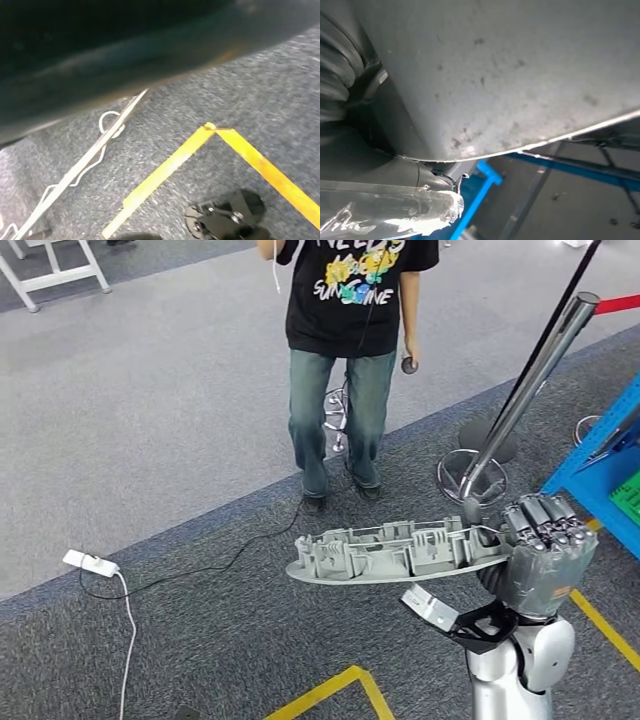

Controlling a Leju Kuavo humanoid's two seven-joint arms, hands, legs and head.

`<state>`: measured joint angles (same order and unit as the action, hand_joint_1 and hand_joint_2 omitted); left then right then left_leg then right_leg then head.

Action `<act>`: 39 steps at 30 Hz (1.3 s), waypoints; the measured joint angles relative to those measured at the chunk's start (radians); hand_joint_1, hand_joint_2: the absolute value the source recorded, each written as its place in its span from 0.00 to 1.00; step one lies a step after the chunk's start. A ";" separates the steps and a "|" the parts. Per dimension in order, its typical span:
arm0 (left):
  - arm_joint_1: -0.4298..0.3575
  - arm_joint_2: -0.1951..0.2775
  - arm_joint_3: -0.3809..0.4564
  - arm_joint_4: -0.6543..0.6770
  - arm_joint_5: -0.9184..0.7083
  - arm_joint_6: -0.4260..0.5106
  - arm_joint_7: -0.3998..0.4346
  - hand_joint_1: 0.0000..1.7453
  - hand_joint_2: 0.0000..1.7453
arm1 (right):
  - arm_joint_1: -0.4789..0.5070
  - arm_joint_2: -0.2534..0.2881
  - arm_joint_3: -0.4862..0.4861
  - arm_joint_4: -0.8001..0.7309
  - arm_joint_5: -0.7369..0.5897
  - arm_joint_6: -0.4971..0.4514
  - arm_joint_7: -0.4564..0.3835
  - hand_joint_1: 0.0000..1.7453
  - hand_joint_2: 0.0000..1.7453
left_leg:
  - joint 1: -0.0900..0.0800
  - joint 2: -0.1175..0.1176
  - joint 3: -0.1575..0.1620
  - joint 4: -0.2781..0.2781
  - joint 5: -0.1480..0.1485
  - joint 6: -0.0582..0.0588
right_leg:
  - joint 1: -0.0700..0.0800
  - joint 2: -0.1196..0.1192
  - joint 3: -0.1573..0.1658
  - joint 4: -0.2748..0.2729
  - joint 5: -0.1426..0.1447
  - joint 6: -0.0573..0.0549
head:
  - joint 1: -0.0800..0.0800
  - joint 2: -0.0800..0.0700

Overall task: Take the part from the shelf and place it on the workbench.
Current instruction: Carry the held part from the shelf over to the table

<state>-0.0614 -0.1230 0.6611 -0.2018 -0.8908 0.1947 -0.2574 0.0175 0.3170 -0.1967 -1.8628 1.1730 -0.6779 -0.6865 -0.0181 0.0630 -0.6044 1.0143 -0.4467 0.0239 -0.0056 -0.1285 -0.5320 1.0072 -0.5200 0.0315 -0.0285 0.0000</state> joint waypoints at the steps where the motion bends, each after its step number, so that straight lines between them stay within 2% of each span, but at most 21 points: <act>1: 0.002 0.001 0.000 0.000 -0.003 -0.001 0.002 0.00 0.00 | 0.000 0.000 0.000 -0.002 0.001 0.000 0.000 1.00 1.00 | 0.003 -0.012 0.003 -0.005 0.002 0.004 | -0.002 0.012 -0.001 0.005 -0.008 0.005 | 0.001 0.000; 4: 0.001 0.002 0.002 0.000 -0.013 -0.009 0.008 0.00 0.00 | 0.001 0.000 -0.004 -0.011 0.000 0.000 -0.005 1.00 1.00 | 0.011 -0.051 0.010 -0.013 0.005 0.016 | -0.006 0.100 -0.063 0.140 -0.078 0.015 | 0.008 0.000; 6: -0.001 0.002 0.002 0.000 -0.018 -0.017 0.009 0.00 0.00 | 0.004 0.000 -0.009 -0.013 0.000 0.000 -0.007 1.00 1.00 | 0.011 -0.079 0.011 -0.012 0.005 0.019 | -0.006 0.123 -0.132 0.262 -0.116 0.016 | 0.012 0.000; 7: 0.000 0.002 0.002 0.000 -0.021 -0.021 0.009 0.00 0.00 | 0.005 0.000 -0.011 -0.013 0.000 0.000 -0.008 1.00 1.00 | 0.011 -0.094 0.013 -0.012 0.004 0.019 | -0.006 0.125 -0.149 0.279 -0.106 0.016 | 0.012 0.000; 9: 0.003 0.003 0.002 0.000 -0.026 -0.028 0.009 0.00 0.00 | 0.008 0.000 -0.015 -0.015 0.002 0.000 -0.009 1.00 1.00 | 0.011 -0.124 0.018 -0.011 0.002 0.017 | -0.008 0.136 -0.130 0.204 -0.036 0.014 | 0.012 0.000; 11: 0.002 0.005 0.002 0.000 -0.029 -0.032 0.009 0.00 0.00 | 0.010 0.000 -0.019 -0.020 0.003 0.000 -0.009 1.00 1.00 | 0.011 -0.152 0.020 -0.007 -0.001 0.011 | -0.014 0.177 -0.076 0.073 0.029 0.011 | 0.012 0.000; 13: 0.002 0.006 0.002 0.000 -0.029 -0.034 0.009 0.00 0.00 | 0.012 0.000 -0.022 -0.024 0.004 0.000 -0.010 1.00 1.00 | 0.011 -0.173 0.013 -0.004 -0.001 0.001 | -0.017 0.205 -0.046 0.012 0.041 0.006 | 0.011 0.000; 15: 0.005 0.008 0.003 0.000 -0.030 -0.034 0.009 0.00 0.00 | 0.013 0.000 -0.024 -0.027 0.004 0.000 -0.010 1.00 1.00 | 0.015 -0.189 0.006 -0.003 0.001 -0.010 | -0.015 0.191 -0.041 0.006 0.041 -0.002 | 0.011 0.000; 17: 0.009 0.010 0.004 0.000 -0.030 -0.035 0.009 0.00 0.00 | 0.014 0.000 -0.025 -0.029 0.006 0.000 -0.010 1.00 1.00 | 0.014 -0.157 -0.007 0.022 -0.017 -0.022 | -0.017 0.168 -0.036 0.000 0.042 -0.013 | 0.006 0.000; 19: 0.006 0.011 0.004 0.000 -0.033 -0.038 0.009 0.00 0.00 | 0.016 0.000 -0.027 -0.032 0.009 0.000 -0.010 1.00 1.00 | 0.014 -0.099 -0.053 0.117 -0.072 -0.034 | -0.017 0.140 -0.031 -0.004 0.040 -0.022 | -0.001 0.000; 21: 0.004 0.012 0.004 0.000 -0.039 -0.044 0.008 0.00 0.00 | 0.019 0.000 -0.032 -0.032 0.011 0.000 -0.010 1.00 1.00 | 0.021 -0.075 -0.115 0.240 -0.123 -0.042 | -0.015 0.111 -0.029 -0.003 0.036 -0.026 | -0.002 0.000; 22: 0.005 0.013 0.004 0.000 -0.043 -0.046 0.008 0.00 0.00 | 0.021 0.000 -0.034 -0.032 0.011 0.000 -0.010 1.00 1.00 | 0.023 -0.072 -0.130 0.269 -0.125 -0.044 | -0.015 0.097 -0.028 -0.003 0.034 -0.027 | -0.002 0.000; 24: 0.008 0.015 0.004 0.000 -0.049 -0.049 0.007 0.00 0.00 | 0.025 0.001 -0.037 -0.033 0.011 0.000 -0.010 1.00 1.00 | 0.025 -0.064 -0.101 0.215 -0.076 -0.043 | -0.014 0.073 -0.021 -0.003 0.028 -0.024 | -0.002 0.000; 26: 0.007 0.018 0.004 0.000 -0.052 -0.051 0.006 0.00 0.00 | 0.030 0.001 -0.041 -0.038 0.009 0.000 -0.010 1.00 1.00 | 0.018 -0.027 -0.030 0.083 -0.016 -0.033 | -0.011 0.051 -0.012 -0.002 0.021 -0.017 | -0.003 0.000; 28: 0.004 0.020 0.004 0.000 -0.058 -0.051 0.006 0.00 0.00 | 0.036 0.002 -0.045 -0.044 0.006 0.000 -0.010 1.00 1.00 | 0.009 0.002 0.006 0.009 -0.002 -0.020 | -0.006 0.030 -0.007 -0.002 0.014 -0.006 | -0.001 0.000; 31: 0.008 0.020 0.004 0.000 -0.064 -0.052 0.006 0.00 0.00 | 0.040 0.002 -0.049 -0.051 -0.001 0.000 -0.010 1.00 1.00 | 0.007 -0.022 0.007 -0.004 -0.005 -0.002 | -0.005 0.010 0.000 -0.005 0.006 0.009 | 0.002 0.000; 33: 0.009 0.020 0.004 0.000 -0.066 -0.052 0.006 0.00 0.00 | 0.043 0.002 -0.050 -0.057 -0.006 0.000 -0.010 1.00 1.00 | 0.013 -0.043 0.013 -0.013 0.000 0.010 | -0.008 0.053 -0.020 0.044 -0.029 0.016 | 0.005 0.000; 35: 0.006 0.020 0.004 0.000 -0.067 -0.052 0.006 0.00 0.00 | 0.049 0.002 -0.052 -0.060 -0.009 0.000 -0.010 1.00 1.00 | 0.016 -0.067 0.015 -0.014 0.001 0.018 | -0.010 0.108 -0.083 0.170 -0.089 0.019 | 0.012 0.000; 36: 0.004 0.019 0.004 0.000 -0.068 -0.051 0.006 0.00 0.00 | 0.052 0.002 -0.053 -0.061 -0.008 0.000 -0.010 1.00 1.00 | 0.016 -0.080 0.015 -0.014 0.001 0.019 | -0.010 0.119 -0.120 0.236 -0.110 0.021 | 0.014 0.000; 38: 0.005 0.018 0.004 0.000 -0.068 -0.051 0.006 0.00 0.00 | 0.057 0.002 -0.055 -0.060 -0.007 0.000 -0.009 1.00 1.00 | 0.015 -0.109 0.017 -0.014 0.000 0.019 | -0.010 0.127 -0.154 0.279 -0.098 0.021 | 0.014 0.000; 39: 0.005 0.017 0.004 0.000 -0.068 -0.051 0.006 0.00 0.00 | 0.058 0.002 -0.055 -0.060 -0.006 0.000 -0.008 1.00 1.00 | 0.015 -0.125 0.020 -0.013 -0.001 0.019 | -0.011 0.131 -0.144 0.241 -0.063 0.020 | 0.014 0.000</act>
<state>-0.0564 -0.1056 0.6653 -0.2018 -0.9590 0.1434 -0.2510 0.0752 0.3189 -0.2522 -1.9230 1.1674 -0.6779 -0.6948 -0.0027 -0.0619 -0.5845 1.0010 -0.4475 0.0426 -0.0162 0.0020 -0.6760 1.2487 -0.5829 0.0512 -0.0142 0.0000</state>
